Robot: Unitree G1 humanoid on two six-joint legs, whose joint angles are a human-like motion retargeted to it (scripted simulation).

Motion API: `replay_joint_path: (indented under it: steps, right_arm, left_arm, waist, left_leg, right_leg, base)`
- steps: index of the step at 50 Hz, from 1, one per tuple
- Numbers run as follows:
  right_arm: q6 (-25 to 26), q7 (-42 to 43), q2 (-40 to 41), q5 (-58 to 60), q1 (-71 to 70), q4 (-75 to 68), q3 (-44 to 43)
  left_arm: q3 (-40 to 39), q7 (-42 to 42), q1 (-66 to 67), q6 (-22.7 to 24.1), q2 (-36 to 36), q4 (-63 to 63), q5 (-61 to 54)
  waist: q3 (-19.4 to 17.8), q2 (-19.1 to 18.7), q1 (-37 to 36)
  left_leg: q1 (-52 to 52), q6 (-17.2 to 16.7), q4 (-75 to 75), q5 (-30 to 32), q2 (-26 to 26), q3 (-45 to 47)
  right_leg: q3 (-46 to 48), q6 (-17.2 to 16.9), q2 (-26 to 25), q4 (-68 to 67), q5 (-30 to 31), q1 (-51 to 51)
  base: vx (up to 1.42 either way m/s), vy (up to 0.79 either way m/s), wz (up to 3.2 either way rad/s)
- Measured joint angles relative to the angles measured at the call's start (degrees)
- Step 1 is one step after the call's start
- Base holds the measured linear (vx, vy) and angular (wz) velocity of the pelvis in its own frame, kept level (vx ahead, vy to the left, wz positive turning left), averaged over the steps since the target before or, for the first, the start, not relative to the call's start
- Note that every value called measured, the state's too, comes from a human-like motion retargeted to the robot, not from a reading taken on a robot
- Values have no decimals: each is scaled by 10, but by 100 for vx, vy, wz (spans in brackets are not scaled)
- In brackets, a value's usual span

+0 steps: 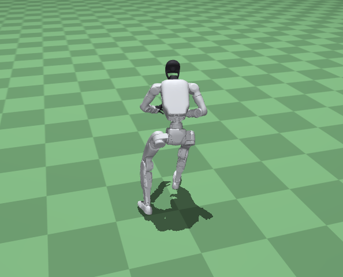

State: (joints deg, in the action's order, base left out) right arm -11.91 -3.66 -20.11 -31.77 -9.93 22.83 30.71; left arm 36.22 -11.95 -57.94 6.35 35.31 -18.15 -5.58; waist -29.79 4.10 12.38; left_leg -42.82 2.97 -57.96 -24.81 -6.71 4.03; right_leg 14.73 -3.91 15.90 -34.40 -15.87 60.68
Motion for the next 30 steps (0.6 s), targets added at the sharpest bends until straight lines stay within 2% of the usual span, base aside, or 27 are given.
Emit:
replay_joint_path:
  steps: [2,3,5,6,7,8,9,10,12,15,17,18,20,23,25,27,28,30]
  right_arm:
    - [2,-18,-25,-9,31,-13,-18]
    - [6,-23,-35,-13,56,-20,-30]
    - [19,-9,-62,21,89,-45,-59]
    - [42,-3,-97,121,94,-59,-66]
    - [54,1,-117,140,102,-68,-72]
    - [41,1,-105,-3,119,-67,-80]
    - [35,11,-107,-47,118,-75,-79]
    - [33,27,-116,-43,108,-87,-75]
    - [35,64,-114,11,65,-122,-66]
    - [24,96,-81,77,43,-114,-104]
    - [11,75,-70,24,65,-59,-134]
    - [1,61,-61,-18,88,-31,-142]
    - [12,30,-59,-64,112,7,-146]
    - [12,22,-55,-67,130,25,-145]
    - [14,18,-48,-57,136,20,-135]
    - [19,13,-39,-41,136,6,-121]
    - [21,14,-36,-31,132,-2,-114]
    - [25,21,-29,-5,112,-27,-97]
  left_arm:
    - [8,31,-8,8,-30,87,65]
    - [-3,53,2,12,-53,133,67]
    - [-24,74,28,19,-102,214,33]
    - [-27,68,41,14,-122,249,17]
    - [-29,55,52,10,-140,283,1]
    - [-29,25,63,10,-152,314,-15]
    - [-34,3,77,11,-158,339,-21]
    - [-43,-15,93,12,-160,361,-21]
    - [-82,-24,155,18,-145,395,-25]
    - [-135,-14,256,27,-96,421,-50]
    - [-139,-21,310,29,-79,433,-75]
    - [-132,-14,338,39,-74,440,-80]
    - [-125,-29,381,47,-55,453,-107]
    - [-133,-29,453,66,-22,471,-175]
    - [-151,-16,504,71,-4,477,-222]
    - [-171,-5,556,73,8,479,-246]
    - [-181,-1,576,73,13,478,-248]
    - [-198,9,609,69,21,467,-248]
  waist:
    - [0,4,34]
    - [0,5,37]
    - [0,4,27]
    - [0,-4,10]
    - [0,-15,-9]
    - [0,-34,-30]
    - [1,-50,-47]
    - [2,-63,-63]
    - [2,-68,-59]
    - [6,-63,-12]
    - [12,-66,3]
    - [14,-62,1]
    - [16,-54,-9]
    - [17,-39,-33]
    - [14,-38,-55]
    - [16,-31,-84]
    - [18,-25,-96]
    - [27,-8,-116]
  left_leg:
    - [64,-14,-39,7,2,-17]
    - [96,-21,-67,16,-2,-28]
    - [158,-26,-137,46,-5,-52]
    - [188,-20,-177,69,-7,-64]
    - [218,-18,-214,89,-11,-78]
    - [246,-21,-246,102,-20,-93]
    - [270,-25,-272,96,-25,-101]
    - [294,-28,-295,82,-27,-107]
    - [305,-5,-332,27,-29,-86]
    - [261,66,-354,-67,-41,-44]
    - [223,86,-305,-91,-8,-27]
    - [215,79,-257,-100,14,-20]
    - [202,74,-147,-102,48,-12]
    - [211,42,55,-35,70,-32]
    - [237,0,185,25,87,-111]
    - [265,-38,238,58,94,-193]
    - [278,-54,243,56,89,-205]
    - [301,-74,240,14,62,-149]
  right_leg:
    - [0,-30,34,154,14,-41]
    - [24,-33,56,187,0,-66]
    - [101,-36,106,177,47,-124]
    - [119,-36,120,124,102,-143]
    - [125,-33,125,61,132,-155]
    - [108,-25,113,-23,112,-153]
    - [88,-13,95,-103,68,-151]
    - [67,-1,74,-181,13,-147]
    - [32,21,35,-251,-38,-169]
    - [4,38,-4,-271,-66,-222]
    - [-26,21,-30,-270,-59,-245]
    - [-44,-1,-44,-257,-52,-263]
    - [-98,-14,-87,-220,-37,-291]
    - [-196,-31,-155,-149,-7,-339]
    - [-262,-27,-206,-91,24,-376]
    - [-292,-24,-238,-87,40,-380]
    - [-286,-22,-243,-92,37,-374]
    - [-248,-22,-238,-112,8,-351]
  base:
    - [147,-52,37]
    - [154,-58,-22]
    - [159,-57,-83]
    - [161,-51,-144]
    - [160,-46,-191]
    - [153,-40,-227]
    - [145,-34,-262]
    - [129,-24,-278]
    - [108,-12,-255]
    - [81,4,-186]
    - [67,18,-216]
    - [60,21,-270]
    - [54,22,-321]
    - [38,28,-389]
    - [20,32,-461]
    - [16,32,-499]
    - [11,33,-497]
    - [5,34,-483]
